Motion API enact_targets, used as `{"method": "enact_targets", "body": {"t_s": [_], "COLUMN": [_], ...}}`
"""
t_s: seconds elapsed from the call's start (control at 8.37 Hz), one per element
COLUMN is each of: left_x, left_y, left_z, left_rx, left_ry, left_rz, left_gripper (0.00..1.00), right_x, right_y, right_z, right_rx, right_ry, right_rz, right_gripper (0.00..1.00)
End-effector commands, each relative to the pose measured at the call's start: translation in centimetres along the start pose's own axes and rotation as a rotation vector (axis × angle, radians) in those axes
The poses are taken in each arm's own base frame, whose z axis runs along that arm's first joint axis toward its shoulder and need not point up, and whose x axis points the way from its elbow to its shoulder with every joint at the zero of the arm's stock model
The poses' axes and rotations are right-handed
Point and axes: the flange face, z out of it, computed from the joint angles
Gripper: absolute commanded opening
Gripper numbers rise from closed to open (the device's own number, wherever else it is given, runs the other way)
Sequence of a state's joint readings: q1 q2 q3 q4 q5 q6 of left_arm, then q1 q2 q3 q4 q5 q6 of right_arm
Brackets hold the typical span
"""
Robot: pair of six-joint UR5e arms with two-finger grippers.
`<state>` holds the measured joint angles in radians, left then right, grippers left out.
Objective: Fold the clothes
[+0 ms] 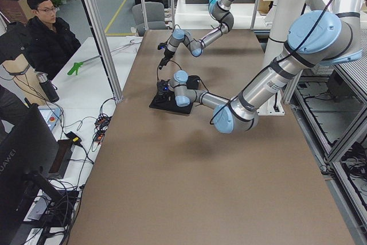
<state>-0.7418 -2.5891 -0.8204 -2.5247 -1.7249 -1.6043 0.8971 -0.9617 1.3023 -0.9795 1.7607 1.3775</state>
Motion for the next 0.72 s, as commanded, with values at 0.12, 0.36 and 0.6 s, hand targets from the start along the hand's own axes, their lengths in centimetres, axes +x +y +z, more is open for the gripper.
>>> {"method": "enact_targets", "body": {"t_s": [0.12, 0.36, 0.6], "left_x": [-1.2, -1.9, -8.8], "left_y": [-8.2, -17.3, -26.1], "left_z": [2.1, -1.1, -4.8], "left_rx": [0.101, 0.148, 0.161], "left_ry": [-0.081, -0.107, -0.177], "left_rz": [-0.003, 0.030, 0.154], "left_gripper": [0.00, 0.00, 0.00], "right_x": [-0.3, -0.6, 0.1], "right_y": [3.7, 3.7, 3.2], "right_z": [1.5, 1.0, -0.4], "right_rx": [0.026, 0.030, 0.029], "right_ry": [0.010, -0.002, 0.005], "right_rz": [-0.034, -0.037, -0.046], "right_gripper": [0.95, 0.95, 0.95]}}
